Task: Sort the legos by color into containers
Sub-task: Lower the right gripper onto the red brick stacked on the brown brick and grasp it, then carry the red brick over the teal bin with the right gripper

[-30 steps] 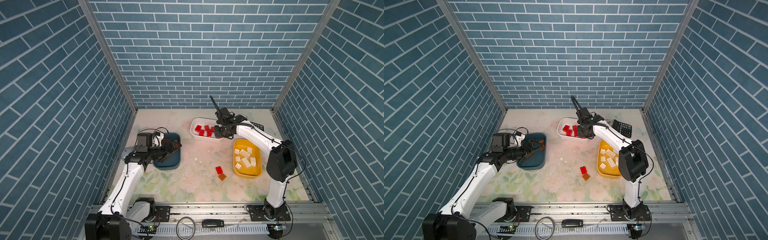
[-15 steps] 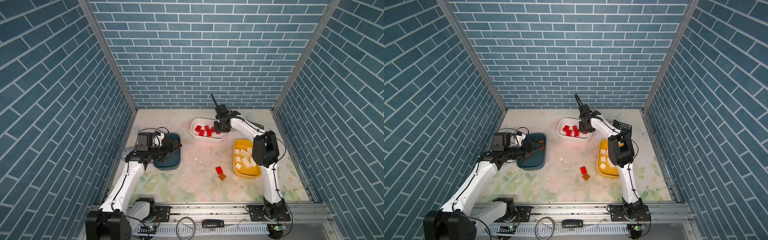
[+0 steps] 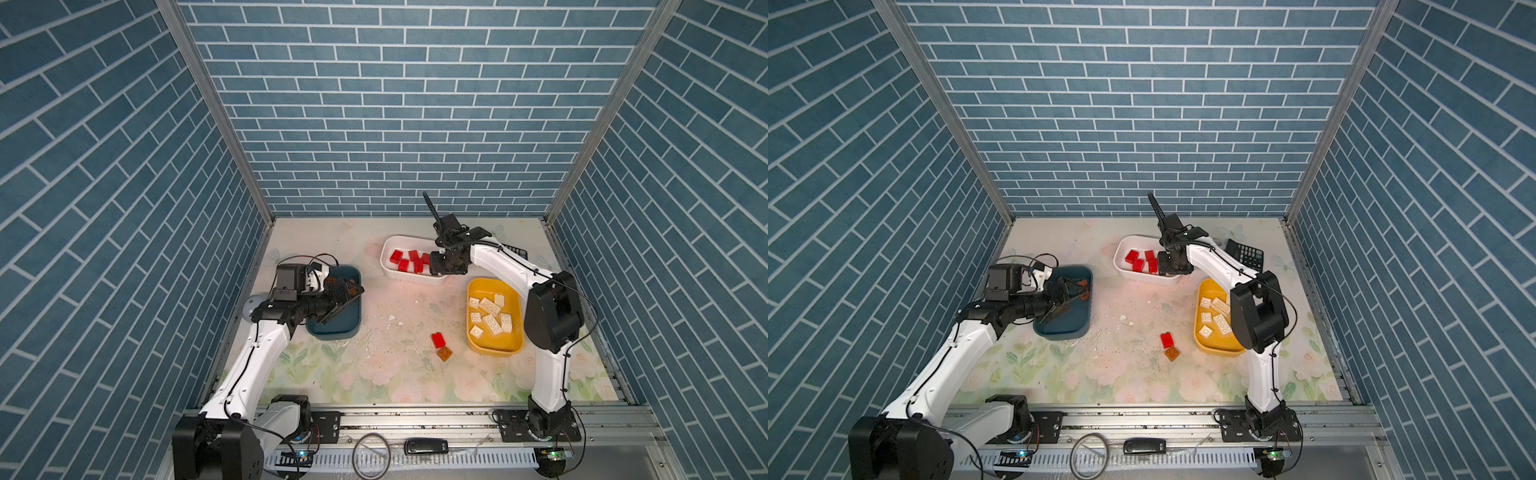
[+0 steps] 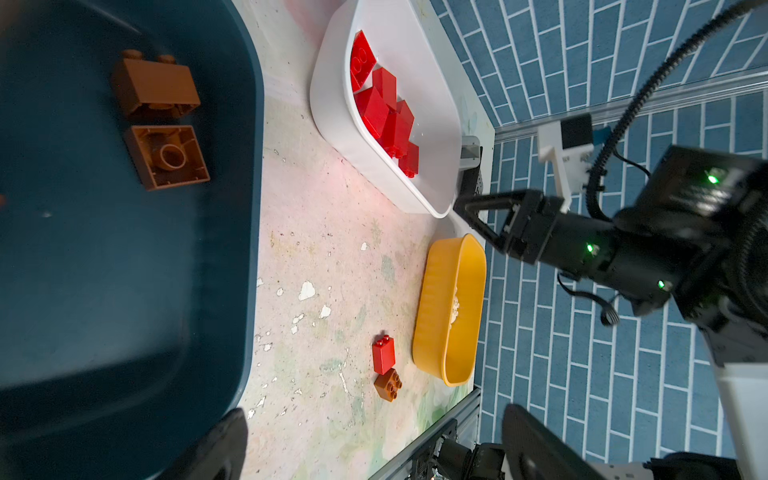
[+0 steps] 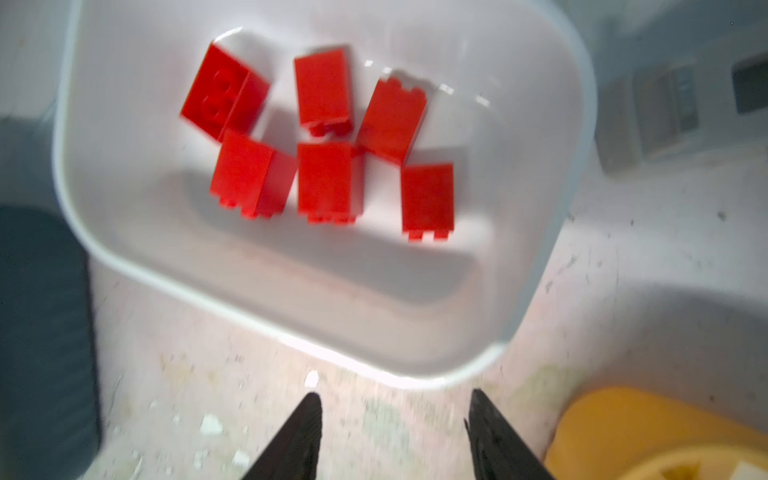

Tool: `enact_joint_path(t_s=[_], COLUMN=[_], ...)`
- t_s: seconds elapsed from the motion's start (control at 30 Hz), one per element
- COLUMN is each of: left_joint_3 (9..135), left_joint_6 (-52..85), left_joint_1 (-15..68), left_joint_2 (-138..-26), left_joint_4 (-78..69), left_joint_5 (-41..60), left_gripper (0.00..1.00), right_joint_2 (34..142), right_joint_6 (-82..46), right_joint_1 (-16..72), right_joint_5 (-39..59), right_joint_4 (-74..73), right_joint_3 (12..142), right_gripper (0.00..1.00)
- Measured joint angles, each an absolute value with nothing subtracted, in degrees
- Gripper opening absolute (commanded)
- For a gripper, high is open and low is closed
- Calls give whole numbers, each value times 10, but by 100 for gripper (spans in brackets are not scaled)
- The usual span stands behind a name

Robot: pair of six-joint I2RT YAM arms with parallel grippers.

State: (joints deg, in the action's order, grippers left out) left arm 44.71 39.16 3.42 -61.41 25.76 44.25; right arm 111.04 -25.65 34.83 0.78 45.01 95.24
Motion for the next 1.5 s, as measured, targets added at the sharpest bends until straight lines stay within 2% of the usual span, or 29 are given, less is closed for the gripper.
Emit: enact_joint_path(t_s=[0.17, 0.33, 0.57, 0.83, 1.2, 1.37, 1.5], left_joint_3=[446, 444, 440, 434, 434, 435, 436], left_joint_6=[392, 392, 392, 391, 392, 390, 383], left_joint_1=[34, 34, 34, 34, 34, 34, 34], left_joint_2=[-614, -614, -609, -591, -580, -573, -568], left_joint_4=[256, 253, 254, 260, 263, 269, 289], left_joint_5=[447, 449, 452, 453, 453, 453, 449], left_gripper=[97, 97, 97, 97, 97, 97, 97], right_joint_2=[987, 934, 928, 967, 1001, 1005, 1005], right_joint_6=[-289, -322, -351, -362, -362, -362, -362], right_joint_1=[418, 472, 520, 537, 537, 537, 537], right_joint_5=[13, 9, -4, -19, -24, -28, -27], right_joint_4=[444, 446, 438, 401, 365, 358, 365], right_joint_3=[822, 723, 648, 622, 604, 605, 619], right_gripper=[61, 61, 60, 55, 38, 24, 21])
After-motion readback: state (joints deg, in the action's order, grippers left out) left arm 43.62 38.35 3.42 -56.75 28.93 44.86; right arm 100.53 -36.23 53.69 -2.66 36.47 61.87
